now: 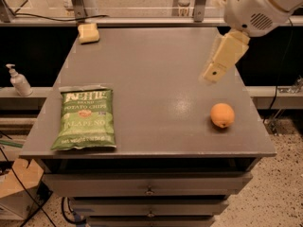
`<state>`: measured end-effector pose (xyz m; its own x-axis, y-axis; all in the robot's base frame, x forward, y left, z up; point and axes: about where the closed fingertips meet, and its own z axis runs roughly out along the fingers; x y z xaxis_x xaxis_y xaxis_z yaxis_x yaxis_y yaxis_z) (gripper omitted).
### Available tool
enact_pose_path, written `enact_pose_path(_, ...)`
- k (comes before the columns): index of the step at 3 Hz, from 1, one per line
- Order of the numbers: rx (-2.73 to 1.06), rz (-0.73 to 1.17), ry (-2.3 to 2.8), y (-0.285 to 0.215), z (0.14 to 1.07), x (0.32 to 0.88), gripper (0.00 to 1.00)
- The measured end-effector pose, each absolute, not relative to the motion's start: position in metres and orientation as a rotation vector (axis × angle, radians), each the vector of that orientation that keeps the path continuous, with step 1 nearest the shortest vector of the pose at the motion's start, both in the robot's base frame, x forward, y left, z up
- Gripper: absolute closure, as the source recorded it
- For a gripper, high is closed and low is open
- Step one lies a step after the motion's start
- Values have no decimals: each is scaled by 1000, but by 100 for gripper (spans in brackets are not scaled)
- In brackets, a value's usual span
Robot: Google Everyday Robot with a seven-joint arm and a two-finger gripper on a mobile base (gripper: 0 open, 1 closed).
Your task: Move sponge near green jalapeno chip bag
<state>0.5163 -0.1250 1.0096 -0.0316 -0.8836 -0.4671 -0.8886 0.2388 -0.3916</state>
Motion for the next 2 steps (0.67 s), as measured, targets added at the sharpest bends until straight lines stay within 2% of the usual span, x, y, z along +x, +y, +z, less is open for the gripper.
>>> enact_pose_path(2,-1580,187,1771,-58,989,580,0)
